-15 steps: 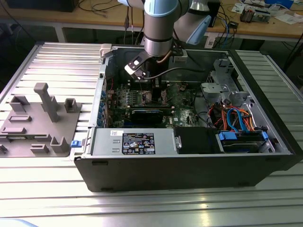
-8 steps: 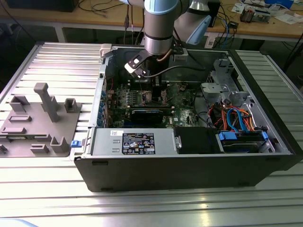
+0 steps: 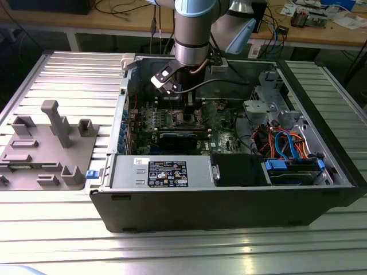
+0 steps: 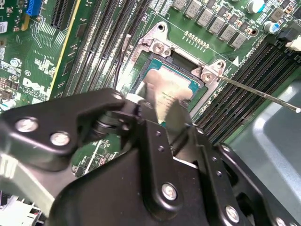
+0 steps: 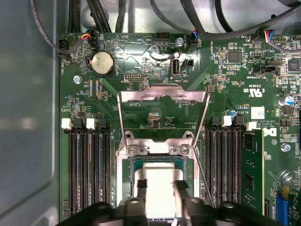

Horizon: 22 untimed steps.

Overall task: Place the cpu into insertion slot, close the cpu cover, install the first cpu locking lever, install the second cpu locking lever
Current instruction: 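Place the cpu into insertion slot, then close the cpu cover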

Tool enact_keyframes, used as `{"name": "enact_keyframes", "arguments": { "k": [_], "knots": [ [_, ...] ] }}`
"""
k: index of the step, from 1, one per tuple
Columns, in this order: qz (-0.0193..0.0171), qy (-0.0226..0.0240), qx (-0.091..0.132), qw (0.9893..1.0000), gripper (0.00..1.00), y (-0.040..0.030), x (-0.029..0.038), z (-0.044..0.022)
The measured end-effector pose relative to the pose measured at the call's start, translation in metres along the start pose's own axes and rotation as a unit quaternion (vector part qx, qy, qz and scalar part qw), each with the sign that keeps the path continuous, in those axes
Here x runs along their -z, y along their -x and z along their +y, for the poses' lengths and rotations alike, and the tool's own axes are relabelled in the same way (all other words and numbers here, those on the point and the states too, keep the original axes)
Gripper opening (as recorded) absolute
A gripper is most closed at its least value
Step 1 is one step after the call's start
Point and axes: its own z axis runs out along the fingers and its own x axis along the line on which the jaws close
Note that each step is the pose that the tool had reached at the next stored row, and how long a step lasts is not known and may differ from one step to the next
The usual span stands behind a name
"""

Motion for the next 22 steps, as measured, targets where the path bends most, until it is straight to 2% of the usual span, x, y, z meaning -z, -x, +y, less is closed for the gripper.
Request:
{"name": "enact_keyframes", "arguments": {
  "k": [1,2,5,22],
  "knots": [
    [0.0,0.0,0.0,1.0,0.29,0.0,0.0,0.0],
    [0.0,0.0,0.0,1.0,0.29,0.0,0.0,0.0],
    [0.0,0.0,0.0,1.0,0.11,0.0,0.0,0.0],
    [-0.0002,0.0,0.0,1.0,0.11,0.0001,0.0016,0.0]
  ]
}}
